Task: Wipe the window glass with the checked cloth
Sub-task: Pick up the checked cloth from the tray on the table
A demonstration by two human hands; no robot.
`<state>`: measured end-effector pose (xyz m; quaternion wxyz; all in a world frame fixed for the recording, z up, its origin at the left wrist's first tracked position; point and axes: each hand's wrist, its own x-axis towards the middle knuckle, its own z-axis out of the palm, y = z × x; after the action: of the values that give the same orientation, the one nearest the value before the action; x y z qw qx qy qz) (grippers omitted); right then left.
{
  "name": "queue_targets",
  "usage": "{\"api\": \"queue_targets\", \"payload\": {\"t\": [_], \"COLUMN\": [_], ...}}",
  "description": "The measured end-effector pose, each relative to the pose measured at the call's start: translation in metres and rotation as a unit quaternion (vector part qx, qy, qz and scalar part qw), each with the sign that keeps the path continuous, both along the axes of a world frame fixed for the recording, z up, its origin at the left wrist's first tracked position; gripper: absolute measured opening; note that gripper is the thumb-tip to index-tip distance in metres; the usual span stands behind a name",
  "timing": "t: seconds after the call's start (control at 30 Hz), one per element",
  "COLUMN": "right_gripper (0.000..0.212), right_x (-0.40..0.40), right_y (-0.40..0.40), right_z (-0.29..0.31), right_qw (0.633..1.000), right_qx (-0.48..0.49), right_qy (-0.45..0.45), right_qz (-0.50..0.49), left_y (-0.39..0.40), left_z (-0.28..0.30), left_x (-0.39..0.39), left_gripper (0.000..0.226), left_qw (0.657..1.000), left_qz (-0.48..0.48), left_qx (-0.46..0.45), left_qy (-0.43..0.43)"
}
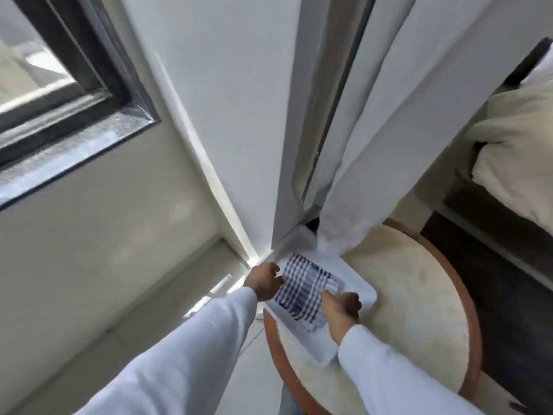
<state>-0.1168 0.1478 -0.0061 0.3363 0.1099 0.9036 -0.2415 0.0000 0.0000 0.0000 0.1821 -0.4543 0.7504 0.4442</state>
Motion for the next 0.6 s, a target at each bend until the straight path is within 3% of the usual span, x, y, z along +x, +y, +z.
{"api": "queue_targets", "payload": {"t": [0.07,0.2,0.27,0.37,0.47,0.6], "right_gripper": [0.079,0.086,0.071,0.023,0.007,0.016], "right_x": [-0.004,-0.004,-0.003,-0.002,0.005,0.041], "right_y": [0.0,0.002,0.0,-0.006,-0.021,-0.074], "right_z": [-0.012,-0.037,-0.051,-0.058,-0.032,0.057], "right_qw": [1.0,0.997,0.997,0.994,0.978,0.949], "right_qx": [0.002,0.023,0.014,-0.076,-0.181,-0.265], "right_qy": [-0.024,-0.038,-0.035,-0.061,-0.091,-0.157], "right_qz": [0.014,0.056,0.069,0.045,0.039,0.072], "left_y": [-0.001,-0.001,0.0,-0.002,-0.024,-0.097], "left_z": [-0.013,-0.031,-0.037,-0.036,0.001,0.121], "left_x": [-0.009,-0.021,-0.025,-0.026,-0.014,0.037], "left_gripper": [0.051,0.025,0.019,0.03,0.03,0.021], "left_qw": [0.999,0.996,0.996,0.996,0.996,0.993], "left_qz": [-0.023,-0.027,-0.026,-0.052,-0.043,-0.038], "left_qx": [0.002,-0.039,-0.037,-0.009,0.041,0.086], "left_qy": [-0.035,-0.076,-0.078,-0.072,-0.06,-0.069]}}
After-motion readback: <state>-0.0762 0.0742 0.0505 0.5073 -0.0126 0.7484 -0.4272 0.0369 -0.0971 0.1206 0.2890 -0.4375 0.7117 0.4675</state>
